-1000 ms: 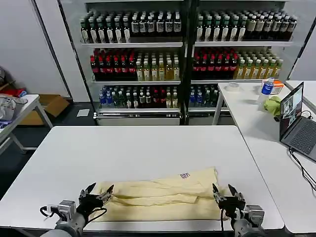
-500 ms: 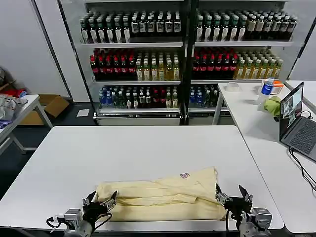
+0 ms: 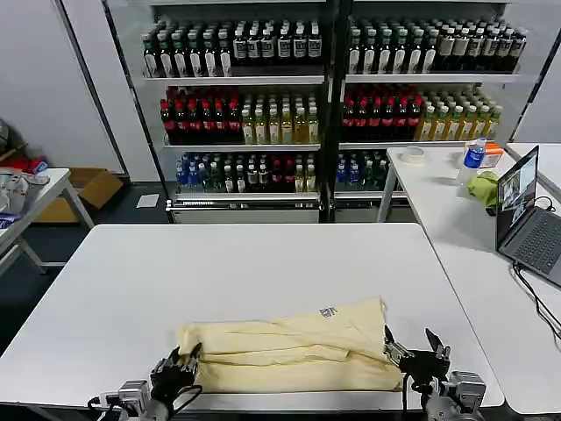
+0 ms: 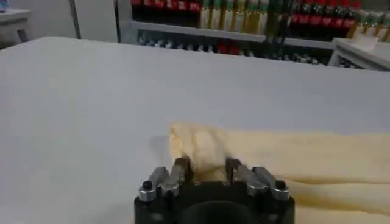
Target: Fold and organize the clothes.
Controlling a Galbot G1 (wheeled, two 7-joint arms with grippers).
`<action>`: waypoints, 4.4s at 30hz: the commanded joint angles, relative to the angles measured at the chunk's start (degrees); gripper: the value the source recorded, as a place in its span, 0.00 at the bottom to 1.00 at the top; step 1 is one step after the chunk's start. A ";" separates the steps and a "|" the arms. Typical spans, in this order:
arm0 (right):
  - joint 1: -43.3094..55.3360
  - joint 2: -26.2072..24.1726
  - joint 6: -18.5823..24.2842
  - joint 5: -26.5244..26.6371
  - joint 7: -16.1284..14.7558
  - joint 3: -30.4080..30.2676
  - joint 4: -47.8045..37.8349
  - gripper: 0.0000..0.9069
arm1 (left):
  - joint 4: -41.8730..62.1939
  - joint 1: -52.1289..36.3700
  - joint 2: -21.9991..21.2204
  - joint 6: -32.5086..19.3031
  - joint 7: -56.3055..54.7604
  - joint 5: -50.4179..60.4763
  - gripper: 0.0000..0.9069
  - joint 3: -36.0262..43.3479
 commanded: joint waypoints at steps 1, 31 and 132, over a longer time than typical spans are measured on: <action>-0.31 -0.08 0.11 -0.09 -0.12 0.27 0.50 1.00 | -0.13 -0.35 0.02 -0.56 0.34 -5.37 0.01 -1.51; 2.78 -3.26 -0.11 1.24 -0.15 -2.87 -0.55 1.00 | -5.64 -3.45 10.16 4.13 -2.87 -23.90 0.01 -19.45; 6.23 -3.64 -1.09 3.90 -0.03 -3.47 -0.26 1.00 | 4.65 -10.30 -2.42 7.58 -0.64 -28.07 1.00 0.26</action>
